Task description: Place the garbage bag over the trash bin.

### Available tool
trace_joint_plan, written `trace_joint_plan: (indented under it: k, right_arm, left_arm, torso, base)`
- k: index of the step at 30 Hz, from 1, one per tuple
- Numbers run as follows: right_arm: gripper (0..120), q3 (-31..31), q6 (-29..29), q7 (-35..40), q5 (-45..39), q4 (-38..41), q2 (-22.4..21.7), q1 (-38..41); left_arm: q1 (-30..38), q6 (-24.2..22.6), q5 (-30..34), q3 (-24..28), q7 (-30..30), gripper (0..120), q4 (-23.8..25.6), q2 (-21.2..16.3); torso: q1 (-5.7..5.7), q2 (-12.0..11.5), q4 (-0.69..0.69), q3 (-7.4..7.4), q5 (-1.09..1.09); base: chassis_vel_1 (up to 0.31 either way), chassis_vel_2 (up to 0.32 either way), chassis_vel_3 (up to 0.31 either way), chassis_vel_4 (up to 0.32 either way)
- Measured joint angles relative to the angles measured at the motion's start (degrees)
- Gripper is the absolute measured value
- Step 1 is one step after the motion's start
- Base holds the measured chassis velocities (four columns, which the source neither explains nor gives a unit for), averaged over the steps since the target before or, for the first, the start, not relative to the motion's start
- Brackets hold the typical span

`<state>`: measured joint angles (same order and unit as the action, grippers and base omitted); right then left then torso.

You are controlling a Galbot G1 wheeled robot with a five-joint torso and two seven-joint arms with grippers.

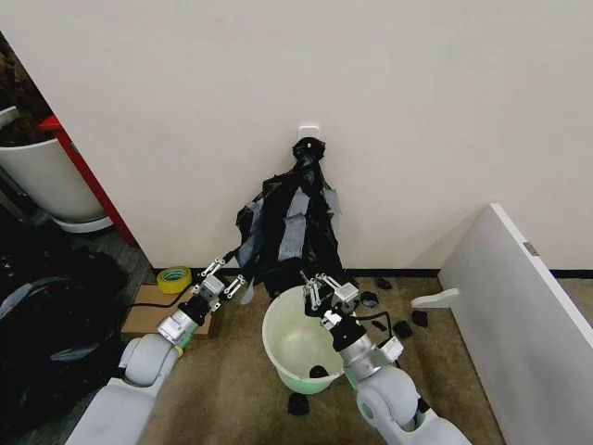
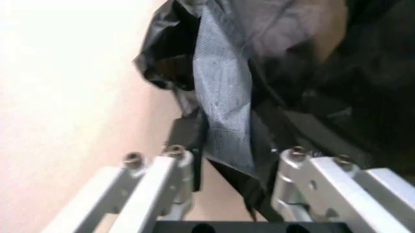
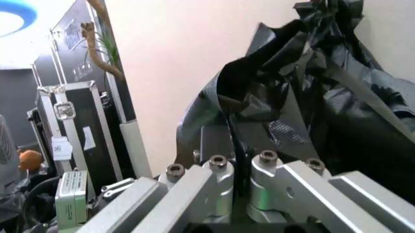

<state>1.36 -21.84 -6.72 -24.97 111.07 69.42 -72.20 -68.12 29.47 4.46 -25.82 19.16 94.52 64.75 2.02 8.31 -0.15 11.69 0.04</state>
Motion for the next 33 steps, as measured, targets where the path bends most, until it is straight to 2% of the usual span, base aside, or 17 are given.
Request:
trace_joint_plan:
  k: [5, 6, 7, 11, 14, 18, 21, 24, 27, 29, 33]
  right_arm:
    - [0, -0.86, 0.02, 2.72, -2.45, 1.68, -1.88, -2.35]
    - [0, -0.86, 0.02, 2.72, -2.45, 1.68, -1.88, -2.35]
    - [0, -1.35, 0.02, 3.69, -3.21, 2.29, -2.59, -3.45]
    - [0, -3.25, -0.22, 6.3, -4.63, 4.41, -5.55, -8.77]
    - [0, -3.31, -1.24, 5.47, -4.07, 4.96, -6.56, -10.71]
    - [0, -2.46, -5.17, -1.44, -0.75, 4.77, -8.58, -13.88]
    - [0, -1.17, -8.14, -7.28, 0.94, 4.29, -9.38, -15.55]
    - [0, -0.06, -9.34, -9.98, 1.29, 4.85, -9.38, -16.2]
    - [0, 2.19, -9.95, -11.54, 0.85, 7.72, -8.86, -16.2]
    - [0, 3.07, -9.93, -11.55, 0.34, 8.94, -8.69, -16.01]
    - [0, 7.11, -8.92, -10.79, -2.72, 13.35, -8.48, -15.4]
  left_arm:
    - [-3.08, -1.86, 2.45, -1.02, -6.08, 4, 2.91, -0.15]
    - [-3.08, -1.86, 2.45, -1.02, -6.08, 4, 2.91, -0.15]
    - [-4.3, -2.7, 3.7, -1.13, -8.8, 0, 4.39, -0.15]
    - [-9.1, -5.57, 7.18, -1.45, -18.62, 0, 10.67, 0.91]
    - [-10.99, -6.05, 7.12, -1.65, -21.36, 0, 12.53, 1.4]
    - [-14.95, -6.37, 5.67, -1.98, -24.65, 0, 14.85, 1.42]
    - [-17.64, -4.58, 5.39, -2.55, -25.28, 0, 16.36, 0.98]
    - [-18.67, -2.93, 6.95, -2.93, -24.68, 0, 17.81, 0.76]
    - [-19.04, -0.51, 12.49, -3.2, -22.45, 0, 20.95, 0.34]
    - [-18.95, -0.2, 14.53, -3.2, -21.74, 0, 21.9, 0.13]
    - [-17.65, 0.28, 22.41, -2.54, -17.87, 0, 25.54, -0.94]
  torso:
    - [0.0, 0.0, 0.01, -0.01, 0.0]
    - [0.0, 0.0, 0.01, -0.01, 0.0]
    - [0.0, 0.0, 0.0, -0.01, 0.0]
    - [0.0, 0.0, -0.01, -0.01, 0.0]
    - [0.0, 0.0, -0.01, -0.01, 0.0]
    - [-0.01, 0.0, 0.0, -0.01, 0.0]
    - [0.0, 0.0, 0.01, -0.01, 0.0]
    - [0.0, 0.0, 0.0, -0.01, 0.01]
    - [0.0, 0.0, 0.0, 0.0, 0.01]
    - [0.0, 0.0, 0.0, 0.0, 0.0]
    - [0.0, 0.01, 0.0, 0.0, 0.0]
  base:
    - [0.0, 0.0, 0.0, 0.0]
    - [0.0, 0.0, 0.0, 0.0]
    - [0.0, 0.0, 0.0, 0.0]
    - [0.0, 0.0, 0.0, 0.0]
    - [0.0, 0.0, 0.0, 0.0]
    - [0.0, 0.0, 0.0, 0.0]
    - [0.0, 0.0, 0.0, 0.0]
    - [0.0, 0.0, 0.0, 0.0]
    - [0.0, 0.0, 0.0, 0.0]
    - [0.0, 0.0, 0.0, 0.0]
    - [0.0, 0.0, 0.0, 0.0]
